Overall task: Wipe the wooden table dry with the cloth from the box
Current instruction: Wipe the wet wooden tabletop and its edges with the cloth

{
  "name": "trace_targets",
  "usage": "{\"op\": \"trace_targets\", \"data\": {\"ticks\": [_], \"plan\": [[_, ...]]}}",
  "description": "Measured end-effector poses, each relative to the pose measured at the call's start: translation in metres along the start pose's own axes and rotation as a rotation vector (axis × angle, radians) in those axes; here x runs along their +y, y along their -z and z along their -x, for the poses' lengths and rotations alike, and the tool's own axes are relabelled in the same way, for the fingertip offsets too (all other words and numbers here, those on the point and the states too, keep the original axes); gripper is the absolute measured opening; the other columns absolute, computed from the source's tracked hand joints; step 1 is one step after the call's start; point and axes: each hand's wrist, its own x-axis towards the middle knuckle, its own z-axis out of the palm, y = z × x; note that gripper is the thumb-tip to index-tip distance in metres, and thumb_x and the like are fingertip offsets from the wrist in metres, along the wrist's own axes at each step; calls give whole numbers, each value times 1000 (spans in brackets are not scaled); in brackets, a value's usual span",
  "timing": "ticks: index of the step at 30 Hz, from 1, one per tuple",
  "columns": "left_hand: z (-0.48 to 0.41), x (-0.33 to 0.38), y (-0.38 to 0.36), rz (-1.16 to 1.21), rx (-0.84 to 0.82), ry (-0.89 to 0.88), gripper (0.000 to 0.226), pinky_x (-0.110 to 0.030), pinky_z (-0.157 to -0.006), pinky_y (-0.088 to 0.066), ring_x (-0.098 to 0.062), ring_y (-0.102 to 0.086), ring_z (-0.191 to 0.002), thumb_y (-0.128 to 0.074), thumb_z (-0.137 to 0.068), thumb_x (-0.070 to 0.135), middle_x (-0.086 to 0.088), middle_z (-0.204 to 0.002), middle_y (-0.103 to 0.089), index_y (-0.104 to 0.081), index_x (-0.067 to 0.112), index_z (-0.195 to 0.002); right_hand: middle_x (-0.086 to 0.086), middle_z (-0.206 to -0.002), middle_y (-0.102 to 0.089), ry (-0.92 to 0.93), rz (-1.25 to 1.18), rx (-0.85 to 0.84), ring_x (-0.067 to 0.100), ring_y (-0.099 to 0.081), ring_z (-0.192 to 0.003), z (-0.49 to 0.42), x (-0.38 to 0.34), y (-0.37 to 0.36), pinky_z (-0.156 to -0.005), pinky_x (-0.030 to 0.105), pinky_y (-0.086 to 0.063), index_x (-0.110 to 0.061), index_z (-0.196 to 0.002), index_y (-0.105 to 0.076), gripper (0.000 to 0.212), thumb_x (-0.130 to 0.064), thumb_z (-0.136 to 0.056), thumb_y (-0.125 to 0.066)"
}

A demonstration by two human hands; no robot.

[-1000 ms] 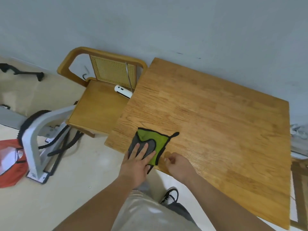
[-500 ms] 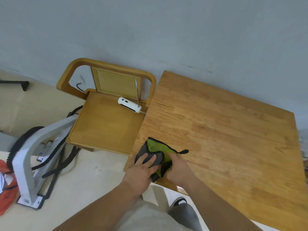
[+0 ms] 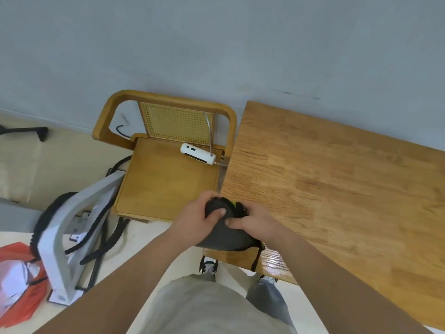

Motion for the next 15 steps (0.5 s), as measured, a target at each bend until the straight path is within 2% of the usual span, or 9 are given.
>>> {"op": "trace_targets", "data": {"ticks": [1,3,5,6,8,9,11,13,15], "plan": [[-4,-8,-2,-27,30,48,42,-9,-81,-44,-12,-63,-113,-66,-99,33,12,-122,-64,-50,32,-138,-1,-98,-74,-9,6,38,19,-69,-94,-6,3,-6,-86,38,-59,-27,-101,-71,19,-31,-84,-78],[-7,-26,-11,-156,72,145,62,-27,-97,-49,-24,-56,-127,-67,-98,32,-3,-147,-51,-40,21,-153,-3,-107,-69,-18,122,169,18,-64,-98,-18,13,-19,-82,32,-55,-25,-114,-67,22,-31,-92,-70],[-4,-40,-30,-361,124,141,67,-38,-110,-44,-30,-46,-137,-64,-98,38,-9,-159,-37,-38,16,-155,-1,-114,-65,-30,194,284,16,-59,-99,-27,25,-27,-80,31,-49,-20,-126,-62,30,-30,-98,-62],[0,-44,-43,-408,120,111,68,-40,-114,-40,-30,-40,-141,-61,-98,43,-10,-162,-33,-37,17,-156,0,-113,-65,-27,228,312,16,-59,-96,-31,29,-28,-79,31,-48,-19,-123,-62,26,-28,-99,-59],[8,-44,-69,-351,17,116,72,-40,-122,-32,-31,-26,-152,-52,-102,50,-12,-169,-21,-27,18,-162,5,-111,-66,3,316,346,19,-61,-95,-37,36,-26,-80,36,-52,-20,-113,-64,19,-27,-98,-56],[10,-44,-79,-328,-40,149,75,-39,-124,-28,-31,-18,-156,-46,-103,53,-13,-171,-13,-18,17,-164,5,-114,-66,12,358,365,22,-62,-99,-37,37,-23,-84,36,-53,-21,-114,-64,20,-26,-97,-54],[7,-45,-95,-400,-74,190,83,-40,-126,-24,-34,-11,-158,-37,-104,58,-20,-171,-3,-3,13,-165,4,-128,-61,24,447,376,27,-58,-115,-36,37,-14,-94,35,-49,-22,-129,-62,33,-20,-97,-52],[-2,-44,-103,-502,-68,217,92,-44,-125,-25,-40,-14,-155,-32,-103,63,-26,-169,-4,7,5,-162,4,-142,-54,18,518,348,26,-52,-128,-32,36,-5,-101,33,-45,-20,-142,-55,48,-12,-95,-52],[-20,-44,-107,-530,-55,249,99,-45,-122,-30,-41,-23,-151,-33,-102,64,-29,-165,-11,15,-1,-159,4,-149,-50,11,531,305,24,-48,-134,-29,37,2,-107,32,-43,-18,-147,-51,54,-11,-94,-54]]}}
